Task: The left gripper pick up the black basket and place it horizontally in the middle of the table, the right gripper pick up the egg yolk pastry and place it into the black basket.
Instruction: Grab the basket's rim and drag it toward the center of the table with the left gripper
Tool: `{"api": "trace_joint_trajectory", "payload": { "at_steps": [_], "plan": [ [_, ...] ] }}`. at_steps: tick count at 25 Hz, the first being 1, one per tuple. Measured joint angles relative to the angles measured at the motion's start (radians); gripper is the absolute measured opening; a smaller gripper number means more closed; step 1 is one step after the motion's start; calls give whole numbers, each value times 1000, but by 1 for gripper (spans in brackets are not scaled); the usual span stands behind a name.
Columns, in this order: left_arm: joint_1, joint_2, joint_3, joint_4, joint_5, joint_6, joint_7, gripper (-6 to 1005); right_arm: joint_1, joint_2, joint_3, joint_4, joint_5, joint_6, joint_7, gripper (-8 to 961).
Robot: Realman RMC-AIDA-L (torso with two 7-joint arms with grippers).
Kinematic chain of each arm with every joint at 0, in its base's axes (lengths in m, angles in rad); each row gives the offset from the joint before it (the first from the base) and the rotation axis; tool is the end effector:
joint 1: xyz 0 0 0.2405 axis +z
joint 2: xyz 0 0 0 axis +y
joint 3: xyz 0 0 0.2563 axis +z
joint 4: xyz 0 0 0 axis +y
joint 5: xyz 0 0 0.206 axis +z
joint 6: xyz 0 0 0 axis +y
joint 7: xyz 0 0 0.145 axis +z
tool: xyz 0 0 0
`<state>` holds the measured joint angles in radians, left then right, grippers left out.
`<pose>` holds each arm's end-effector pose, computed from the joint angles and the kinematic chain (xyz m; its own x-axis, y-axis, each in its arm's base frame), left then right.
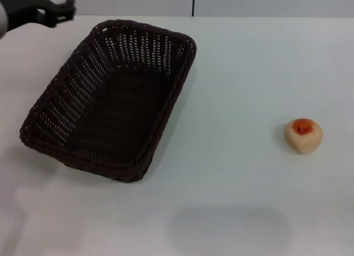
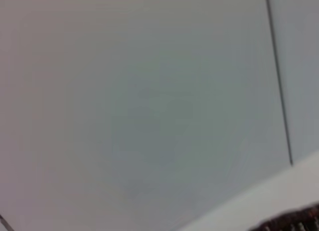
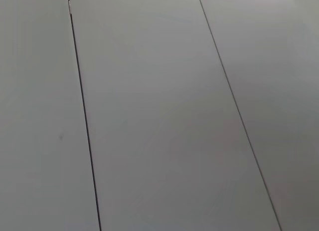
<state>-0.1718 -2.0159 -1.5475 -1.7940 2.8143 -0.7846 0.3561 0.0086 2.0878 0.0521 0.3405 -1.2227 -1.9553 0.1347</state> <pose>-0.1792 0.3575 0.0823 0.9085 0.3286 0.2583 0.3703 -0.3460 -0.8621 0.3588 0.1297 0.0349 0.6083 0.4159 -0.6760 -0.7937 0.3279 -0.5125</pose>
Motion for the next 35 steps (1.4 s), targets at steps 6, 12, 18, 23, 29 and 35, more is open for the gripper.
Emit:
{"api": "trace_joint_trajectory", "payload": {
  "at_steps": [6, 12, 18, 23, 29, 35],
  "plan": [
    [-95, -40, -118, -2, -77, -249, 103, 760, -1, 0, -11, 0, 5, 15, 0, 795],
    [-138, -45, -182, 2, -87, -348, 91, 756, -6, 0, -12, 0, 3, 20, 0, 795],
    [-155, -45, -184, 57, -78, -347, 91, 752, -7, 0, -12, 0, 1, 19, 1, 795],
    [-202, -44, -192, 145, -57, -378, 90, 748, -6, 0, -12, 0, 1, 20, 1, 796],
    [-258, -45, -198, 192, -27, -453, 70, 744, -5, 0, -12, 0, 1, 21, 2, 796],
    [-309, -47, -194, 255, 45, -511, 42, 740, -5, 0, -12, 0, 1, 21, 2, 796]
  ]
}}
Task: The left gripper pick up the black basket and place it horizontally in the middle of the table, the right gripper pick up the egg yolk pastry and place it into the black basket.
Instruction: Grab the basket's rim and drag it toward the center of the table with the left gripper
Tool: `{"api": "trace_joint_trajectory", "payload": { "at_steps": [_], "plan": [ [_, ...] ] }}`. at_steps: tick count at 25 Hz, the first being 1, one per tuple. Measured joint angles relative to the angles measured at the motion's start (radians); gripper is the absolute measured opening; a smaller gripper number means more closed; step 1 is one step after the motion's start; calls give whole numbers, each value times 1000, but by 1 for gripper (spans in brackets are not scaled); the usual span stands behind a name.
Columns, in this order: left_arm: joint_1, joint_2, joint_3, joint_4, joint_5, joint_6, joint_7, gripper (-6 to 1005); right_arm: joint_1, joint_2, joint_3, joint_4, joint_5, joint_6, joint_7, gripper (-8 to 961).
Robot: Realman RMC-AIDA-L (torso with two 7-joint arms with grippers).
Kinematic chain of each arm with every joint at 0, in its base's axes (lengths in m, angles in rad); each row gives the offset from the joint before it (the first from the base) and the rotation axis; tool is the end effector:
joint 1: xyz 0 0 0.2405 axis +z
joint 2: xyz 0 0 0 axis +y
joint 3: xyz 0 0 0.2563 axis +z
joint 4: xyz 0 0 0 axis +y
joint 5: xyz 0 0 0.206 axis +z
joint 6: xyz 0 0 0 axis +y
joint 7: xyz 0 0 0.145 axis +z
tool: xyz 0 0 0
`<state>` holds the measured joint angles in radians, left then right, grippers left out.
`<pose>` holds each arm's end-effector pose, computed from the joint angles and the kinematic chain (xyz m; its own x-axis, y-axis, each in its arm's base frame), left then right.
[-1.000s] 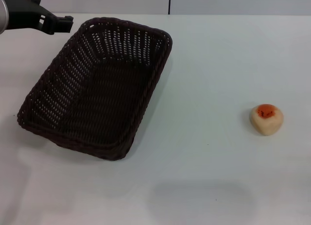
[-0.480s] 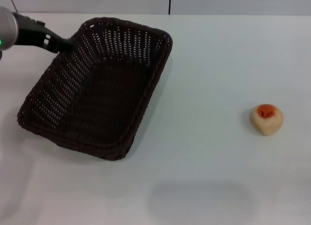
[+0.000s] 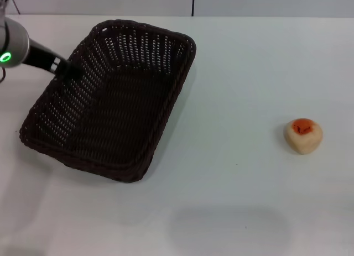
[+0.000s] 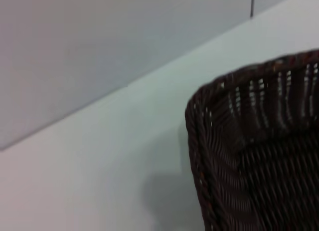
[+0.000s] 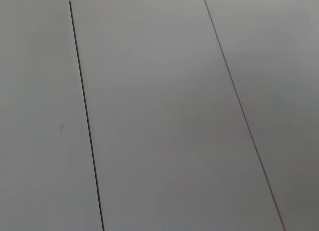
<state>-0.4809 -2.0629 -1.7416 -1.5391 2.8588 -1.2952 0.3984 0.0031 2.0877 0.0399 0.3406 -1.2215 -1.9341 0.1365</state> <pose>-0.1991 0.3793 0.0548 0.7446 0.6671 0.0233 0.4387 -0.4628 -0.7703 0.3611 0.1287 0.0318 0.6067 0.3916 -0.6918 -0.7946 0.3248 -0.5130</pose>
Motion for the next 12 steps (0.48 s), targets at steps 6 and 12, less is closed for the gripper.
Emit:
{"api": "trace_joint_trajectory", "payload": {
  "at_steps": [6, 12],
  "plan": [
    [-47, 1, -6, 101, 7, -15, -3, 736, 1, 0, 0, 0, -1, 0, 0, 796],
    [-104, 1, -13, 208, 8, 2, -4, 731, 2, 0, 0, 0, -1, 1, 0, 795]
  ]
}}
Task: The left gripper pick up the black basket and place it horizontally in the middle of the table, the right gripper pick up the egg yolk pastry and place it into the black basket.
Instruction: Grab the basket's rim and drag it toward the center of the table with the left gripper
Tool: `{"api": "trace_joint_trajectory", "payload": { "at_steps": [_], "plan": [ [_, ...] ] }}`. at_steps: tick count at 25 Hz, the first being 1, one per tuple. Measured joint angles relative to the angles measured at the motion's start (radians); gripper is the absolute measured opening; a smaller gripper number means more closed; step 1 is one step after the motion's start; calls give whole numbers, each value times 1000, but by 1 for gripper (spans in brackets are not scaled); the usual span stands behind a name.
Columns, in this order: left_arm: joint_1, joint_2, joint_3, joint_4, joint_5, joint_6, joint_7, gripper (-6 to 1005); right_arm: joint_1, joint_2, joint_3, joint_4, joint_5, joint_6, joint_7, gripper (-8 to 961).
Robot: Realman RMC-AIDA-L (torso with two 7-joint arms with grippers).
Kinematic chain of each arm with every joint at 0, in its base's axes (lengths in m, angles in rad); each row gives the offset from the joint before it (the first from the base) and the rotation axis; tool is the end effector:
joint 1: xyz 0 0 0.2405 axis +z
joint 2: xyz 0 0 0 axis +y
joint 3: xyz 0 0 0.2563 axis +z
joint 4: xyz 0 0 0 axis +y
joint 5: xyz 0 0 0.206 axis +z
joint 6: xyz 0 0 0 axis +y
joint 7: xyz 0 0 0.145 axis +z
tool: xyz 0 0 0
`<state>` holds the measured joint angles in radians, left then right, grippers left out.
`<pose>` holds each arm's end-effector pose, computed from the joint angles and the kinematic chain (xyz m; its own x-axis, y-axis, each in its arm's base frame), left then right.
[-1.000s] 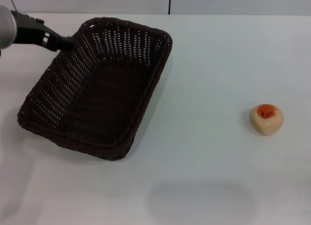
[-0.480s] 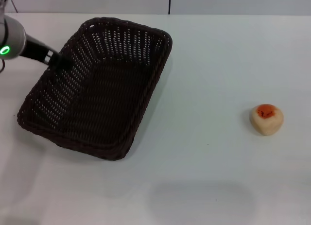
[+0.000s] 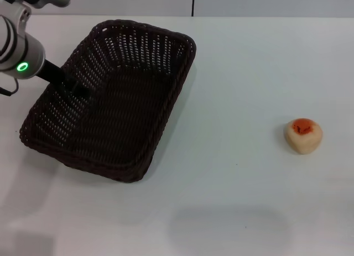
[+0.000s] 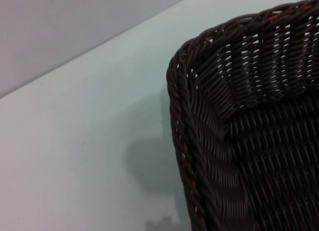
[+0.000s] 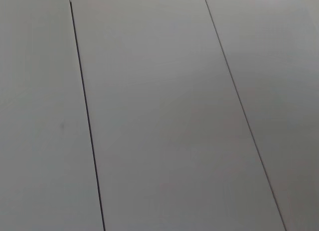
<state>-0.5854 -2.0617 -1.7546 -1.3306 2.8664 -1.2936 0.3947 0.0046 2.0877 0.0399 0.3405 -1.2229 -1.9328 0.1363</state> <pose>-0.2113 0.3922 0.0311 0.6853 0.7266 -0.0494 0.4657 -0.4894 -0.7373 0.3609 0.1294 0.0316 0.6059 0.3913 -0.6926 -0.7952 0.3226 -0.5134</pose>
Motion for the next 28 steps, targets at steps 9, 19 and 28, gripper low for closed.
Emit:
{"api": "trace_joint_trajectory", "payload": {
  "at_steps": [9, 19, 28],
  "plan": [
    [-39, -1, 9, 21, 13, -14, 4, 549, 2, 0, 0, 0, 2, -5, 0, 796],
    [-36, -2, 59, 3, 13, -13, 86, 372, 0, -2, 0, -1, 6, -11, 0, 795],
    [-38, -3, 71, -61, -64, -36, 331, 341, -2, -1, 0, -1, 5, -26, -1, 796]
  ]
}}
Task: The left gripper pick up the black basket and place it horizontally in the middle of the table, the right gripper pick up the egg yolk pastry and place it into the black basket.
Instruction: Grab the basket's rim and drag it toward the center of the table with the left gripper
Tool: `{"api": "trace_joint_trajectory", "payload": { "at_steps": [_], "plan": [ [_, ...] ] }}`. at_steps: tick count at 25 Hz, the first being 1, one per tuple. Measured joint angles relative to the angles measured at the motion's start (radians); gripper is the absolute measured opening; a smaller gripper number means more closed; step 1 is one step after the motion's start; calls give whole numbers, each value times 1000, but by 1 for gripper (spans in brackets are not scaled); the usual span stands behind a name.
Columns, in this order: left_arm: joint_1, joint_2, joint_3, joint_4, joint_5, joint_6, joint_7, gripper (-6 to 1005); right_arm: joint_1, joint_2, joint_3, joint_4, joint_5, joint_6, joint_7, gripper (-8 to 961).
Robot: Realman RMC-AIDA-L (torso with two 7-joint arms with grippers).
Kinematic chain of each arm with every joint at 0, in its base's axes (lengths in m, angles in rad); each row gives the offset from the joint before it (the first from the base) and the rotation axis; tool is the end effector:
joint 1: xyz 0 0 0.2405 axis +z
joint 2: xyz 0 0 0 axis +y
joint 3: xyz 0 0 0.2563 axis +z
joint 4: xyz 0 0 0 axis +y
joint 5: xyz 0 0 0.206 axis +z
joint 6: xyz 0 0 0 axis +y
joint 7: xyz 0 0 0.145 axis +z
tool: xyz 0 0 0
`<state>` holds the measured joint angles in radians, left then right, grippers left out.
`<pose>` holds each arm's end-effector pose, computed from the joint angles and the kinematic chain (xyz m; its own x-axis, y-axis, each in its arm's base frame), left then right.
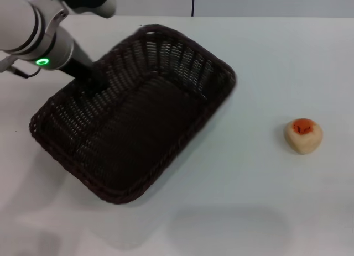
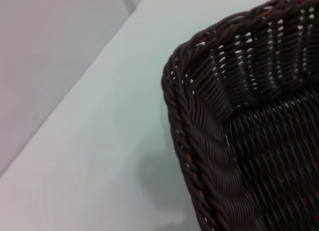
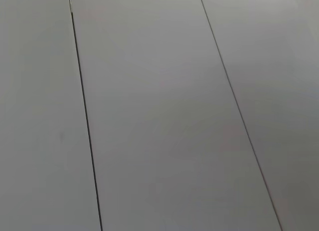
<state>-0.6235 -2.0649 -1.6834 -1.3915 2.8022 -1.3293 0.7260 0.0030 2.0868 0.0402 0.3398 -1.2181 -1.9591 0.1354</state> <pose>-0.1718 0.3909 0.0167 0.8563 0.4221 -0.2976 0.1606 -0.7653 -0.6233 0.3591 0.1272 0.0347 0.6102 0.4124 -0.6764 -0.7922 0.3259 -0.5160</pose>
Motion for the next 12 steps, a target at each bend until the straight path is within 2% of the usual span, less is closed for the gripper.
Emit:
{"api": "trace_joint_trajectory", "payload": {
  "at_steps": [7, 12],
  "plan": [
    [-33, 2, -8, -46, -115, -19, 115, 338, -2, 1, 0, 3, -3, -14, 0, 795],
    [-82, 3, -23, -26, -204, -23, 205, 246, -3, 1, -3, 13, -4, -33, -4, 795]
  ]
}}
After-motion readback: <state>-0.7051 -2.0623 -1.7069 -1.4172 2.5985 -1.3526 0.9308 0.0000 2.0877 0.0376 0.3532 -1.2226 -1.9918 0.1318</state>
